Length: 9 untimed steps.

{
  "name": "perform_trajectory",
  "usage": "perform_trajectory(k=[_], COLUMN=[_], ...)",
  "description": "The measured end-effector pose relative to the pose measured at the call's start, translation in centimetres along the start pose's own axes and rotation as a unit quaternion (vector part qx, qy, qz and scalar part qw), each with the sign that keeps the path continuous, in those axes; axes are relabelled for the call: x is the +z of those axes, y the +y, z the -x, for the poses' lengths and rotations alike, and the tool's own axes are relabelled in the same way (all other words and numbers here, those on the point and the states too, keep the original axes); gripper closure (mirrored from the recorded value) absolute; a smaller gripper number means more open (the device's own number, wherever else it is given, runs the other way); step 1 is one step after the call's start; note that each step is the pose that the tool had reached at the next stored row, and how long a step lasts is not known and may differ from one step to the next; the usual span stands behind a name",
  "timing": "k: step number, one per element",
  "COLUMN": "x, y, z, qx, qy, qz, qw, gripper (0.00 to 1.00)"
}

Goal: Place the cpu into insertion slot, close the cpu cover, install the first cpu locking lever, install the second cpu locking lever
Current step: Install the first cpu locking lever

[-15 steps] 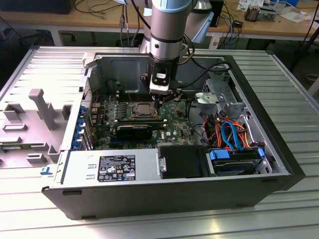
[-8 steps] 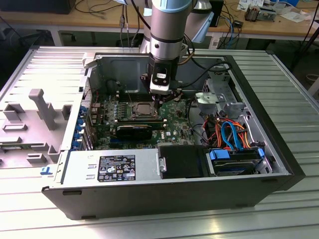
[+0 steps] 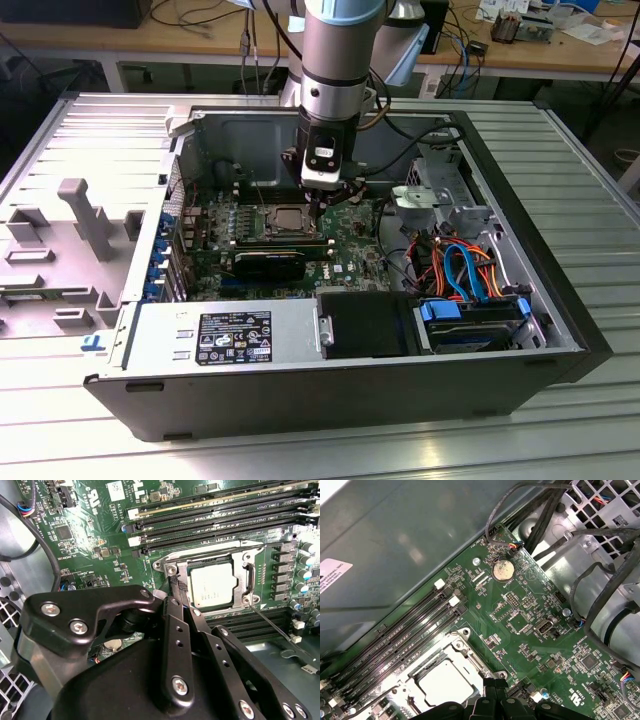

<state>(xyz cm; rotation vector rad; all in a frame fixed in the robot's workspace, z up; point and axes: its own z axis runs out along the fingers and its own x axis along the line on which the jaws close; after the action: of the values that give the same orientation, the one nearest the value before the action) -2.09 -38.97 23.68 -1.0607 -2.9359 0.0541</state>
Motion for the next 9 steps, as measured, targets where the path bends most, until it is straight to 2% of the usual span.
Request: perform_trajectory(k=[9], x=[0.00], y=[0.00], z=[0.00], qx=[-0.003], qy=[-0.0001], qz=[0.0000], qw=[1.0000], gripper=[0.89])
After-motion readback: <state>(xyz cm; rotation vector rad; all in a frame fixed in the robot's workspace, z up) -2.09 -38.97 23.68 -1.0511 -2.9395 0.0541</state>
